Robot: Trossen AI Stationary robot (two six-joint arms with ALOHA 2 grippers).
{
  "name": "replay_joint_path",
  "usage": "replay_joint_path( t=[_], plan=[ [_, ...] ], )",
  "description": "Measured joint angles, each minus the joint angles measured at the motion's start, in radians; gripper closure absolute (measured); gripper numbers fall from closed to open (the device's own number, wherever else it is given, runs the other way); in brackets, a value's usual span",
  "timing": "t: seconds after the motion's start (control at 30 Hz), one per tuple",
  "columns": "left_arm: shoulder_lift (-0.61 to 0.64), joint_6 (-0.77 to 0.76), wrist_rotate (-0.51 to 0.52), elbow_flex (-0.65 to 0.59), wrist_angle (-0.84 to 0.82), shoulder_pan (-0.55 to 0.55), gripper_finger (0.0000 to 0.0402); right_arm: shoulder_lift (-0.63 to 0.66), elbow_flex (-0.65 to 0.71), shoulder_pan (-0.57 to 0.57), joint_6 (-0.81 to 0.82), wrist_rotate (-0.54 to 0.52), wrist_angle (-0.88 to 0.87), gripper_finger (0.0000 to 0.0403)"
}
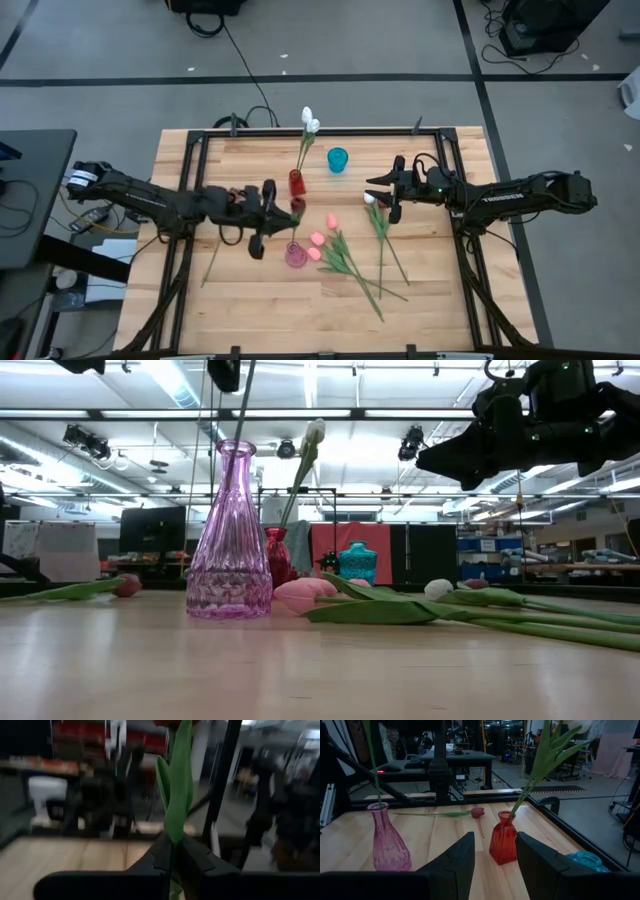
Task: Sort flowers into vase by color
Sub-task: Put the middle red tulip into the pink flower vase, then put the left red tulip into the pink flower vase
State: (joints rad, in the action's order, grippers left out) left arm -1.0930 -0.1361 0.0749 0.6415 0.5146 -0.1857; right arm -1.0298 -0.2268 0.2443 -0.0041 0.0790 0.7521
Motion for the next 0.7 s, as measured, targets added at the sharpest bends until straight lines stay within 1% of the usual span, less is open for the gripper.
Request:
replay_joint_path(
  t=[0.1,0.17,0.23,0.3,0.4,0.6,0.7],
  plan=[
    [-0.001,-0.012,0.034,0.0,-0.096,0.0,0.0334,0.0,0.0,0.0,-0.002,0.0,0.002,0.0249],
    [0.0,-0.043,0.036,0.0,-0.154,0.001,0.0307,0.0,0.0,0.0,0.0,0.0,0.002,0.0249],
    [0.002,-0.094,0.015,0.0,-0.212,0.001,0.0281,0.0,0.0,0.0,0.004,0.0,0.001,0.0249],
    [0.01,-0.157,-0.031,0.0,-0.292,0.001,0.0263,0.0,0.0,0.0,0.002,0.0,-0.002,0.0249],
    [0.025,-0.24,-0.052,0.0,-0.405,0.0,0.0254,0.0,0.0,0.0,0.002,0.0,0.002,0.0249],
    [0.072,-0.334,-0.048,0.001,-0.529,-0.022,0.0254,0.0,0.0,0.0,0.009,0.002,0.009,0.0249],
    [0.098,-0.402,-0.045,0.001,-0.634,-0.044,0.0255,0.0,0.0,0.0,0.007,0.016,0.005,0.0249]
  ],
)
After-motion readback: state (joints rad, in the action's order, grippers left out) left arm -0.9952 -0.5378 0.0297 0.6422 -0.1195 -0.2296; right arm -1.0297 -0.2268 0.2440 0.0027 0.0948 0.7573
